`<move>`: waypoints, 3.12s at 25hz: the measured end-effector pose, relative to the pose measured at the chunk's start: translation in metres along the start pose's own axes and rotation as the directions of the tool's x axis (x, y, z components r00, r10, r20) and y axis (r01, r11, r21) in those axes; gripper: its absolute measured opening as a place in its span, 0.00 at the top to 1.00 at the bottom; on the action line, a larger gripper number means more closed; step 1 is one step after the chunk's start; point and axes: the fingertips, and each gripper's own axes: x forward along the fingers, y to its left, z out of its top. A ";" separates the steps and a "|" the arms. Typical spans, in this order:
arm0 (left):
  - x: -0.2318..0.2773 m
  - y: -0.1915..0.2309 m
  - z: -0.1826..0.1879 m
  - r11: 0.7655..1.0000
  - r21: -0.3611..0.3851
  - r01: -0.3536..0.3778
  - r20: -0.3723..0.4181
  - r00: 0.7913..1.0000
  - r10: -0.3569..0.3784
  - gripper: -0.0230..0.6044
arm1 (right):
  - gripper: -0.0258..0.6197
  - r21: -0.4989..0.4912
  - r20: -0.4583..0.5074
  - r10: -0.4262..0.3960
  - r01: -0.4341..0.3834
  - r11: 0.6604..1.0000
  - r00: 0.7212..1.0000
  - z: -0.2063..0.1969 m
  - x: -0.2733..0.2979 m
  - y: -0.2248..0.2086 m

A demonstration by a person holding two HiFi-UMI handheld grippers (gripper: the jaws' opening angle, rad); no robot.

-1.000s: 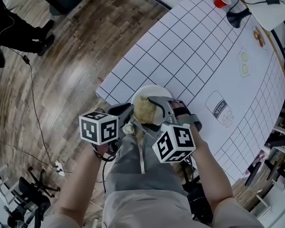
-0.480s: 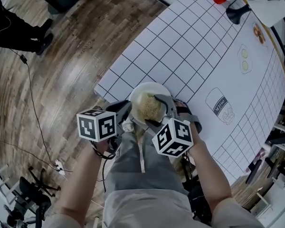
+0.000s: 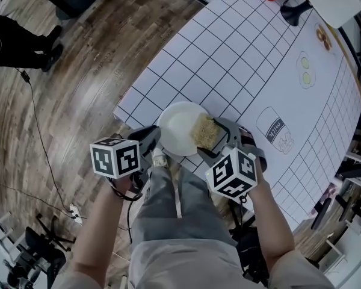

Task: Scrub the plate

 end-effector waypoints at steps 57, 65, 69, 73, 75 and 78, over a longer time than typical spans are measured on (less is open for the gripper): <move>-0.063 -0.071 0.061 0.975 0.199 -0.100 0.125 0.989 0.075 0.89 | 0.37 0.161 0.131 -0.140 0.119 0.980 0.981 0.037 -0.096 -0.010; -0.134 -0.156 0.125 0.943 0.329 -0.049 0.303 0.951 -0.056 0.89 | 0.37 0.274 0.308 -0.385 0.306 0.912 0.870 0.098 -0.194 -0.065; -0.162 -0.196 0.150 0.927 0.375 -0.005 0.360 0.922 -0.141 0.90 | 0.37 0.395 0.433 -0.455 0.290 0.872 0.778 0.133 -0.248 -0.077; -0.201 -0.234 0.171 0.888 0.458 -0.035 0.435 0.880 -0.190 0.92 | 0.37 0.464 0.570 -0.489 0.233 0.855 0.660 0.171 -0.308 -0.079; -0.223 -0.254 0.181 0.844 0.529 -0.090 0.472 0.858 -0.204 0.93 | 0.37 0.481 0.624 -0.496 0.204 0.853 0.604 0.187 -0.337 -0.079; -0.266 -0.284 0.196 0.817 0.561 -0.137 0.554 0.795 -0.247 0.94 | 0.37 0.479 0.688 -0.497 0.184 0.858 0.528 0.208 -0.377 -0.074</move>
